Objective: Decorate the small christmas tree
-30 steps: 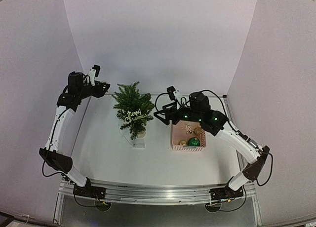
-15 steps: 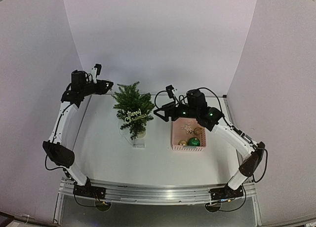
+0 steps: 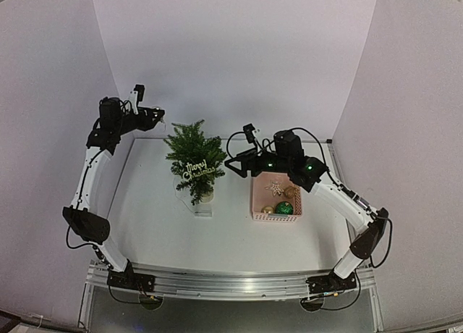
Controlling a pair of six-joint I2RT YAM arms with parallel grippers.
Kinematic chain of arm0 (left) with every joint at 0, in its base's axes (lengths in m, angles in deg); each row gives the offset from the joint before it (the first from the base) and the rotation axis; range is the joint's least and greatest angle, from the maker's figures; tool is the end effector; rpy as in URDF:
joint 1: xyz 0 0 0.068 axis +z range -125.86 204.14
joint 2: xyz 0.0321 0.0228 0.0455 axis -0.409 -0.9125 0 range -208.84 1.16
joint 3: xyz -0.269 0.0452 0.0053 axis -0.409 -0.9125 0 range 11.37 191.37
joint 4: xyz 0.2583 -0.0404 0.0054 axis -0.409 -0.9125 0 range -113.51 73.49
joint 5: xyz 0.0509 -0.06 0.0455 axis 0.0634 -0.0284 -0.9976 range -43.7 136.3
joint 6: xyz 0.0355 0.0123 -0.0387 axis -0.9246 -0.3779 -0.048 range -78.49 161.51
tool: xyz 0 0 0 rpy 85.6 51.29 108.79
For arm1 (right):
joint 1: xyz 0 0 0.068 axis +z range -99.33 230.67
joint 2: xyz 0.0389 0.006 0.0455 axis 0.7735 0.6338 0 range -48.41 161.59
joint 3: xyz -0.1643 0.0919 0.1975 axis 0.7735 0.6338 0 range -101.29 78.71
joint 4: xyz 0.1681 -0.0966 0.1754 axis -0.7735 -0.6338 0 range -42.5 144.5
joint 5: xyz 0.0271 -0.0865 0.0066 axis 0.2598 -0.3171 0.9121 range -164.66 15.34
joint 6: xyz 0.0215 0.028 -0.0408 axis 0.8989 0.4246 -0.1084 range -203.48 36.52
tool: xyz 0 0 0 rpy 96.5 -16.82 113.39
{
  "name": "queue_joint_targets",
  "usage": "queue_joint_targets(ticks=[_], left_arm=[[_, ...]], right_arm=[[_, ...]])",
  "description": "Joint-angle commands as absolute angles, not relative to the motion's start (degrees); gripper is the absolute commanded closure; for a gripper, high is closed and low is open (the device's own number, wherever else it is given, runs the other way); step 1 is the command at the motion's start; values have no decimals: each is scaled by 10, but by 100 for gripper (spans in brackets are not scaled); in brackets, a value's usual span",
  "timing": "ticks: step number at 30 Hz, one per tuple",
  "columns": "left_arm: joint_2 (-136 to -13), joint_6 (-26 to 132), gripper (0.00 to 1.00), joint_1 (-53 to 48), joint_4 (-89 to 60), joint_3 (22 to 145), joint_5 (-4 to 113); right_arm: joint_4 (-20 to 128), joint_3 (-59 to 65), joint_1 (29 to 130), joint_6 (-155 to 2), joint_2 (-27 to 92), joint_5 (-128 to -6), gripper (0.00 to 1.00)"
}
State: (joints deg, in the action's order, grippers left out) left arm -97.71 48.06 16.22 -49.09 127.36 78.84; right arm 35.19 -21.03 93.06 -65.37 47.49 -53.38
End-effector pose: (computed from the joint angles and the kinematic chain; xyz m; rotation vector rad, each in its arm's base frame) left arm 0.3711 -0.0710 0.4761 0.4235 1.8043 -0.6973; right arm 0.2800 0.2731 0.4238 -0.6799 1.8408 1.0601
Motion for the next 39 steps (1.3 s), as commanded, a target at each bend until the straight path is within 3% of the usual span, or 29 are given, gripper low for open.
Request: queue_joint_targets(ticks=[1, 39], left_arm=[[-965, 493, 100, 168, -463, 1228, 813], [-889, 504, 100, 191, -457, 1098, 810]], right_arm=[[370, -229, 928, -652, 475, -523, 18], [380, -201, 928, -638, 455, -528, 18]])
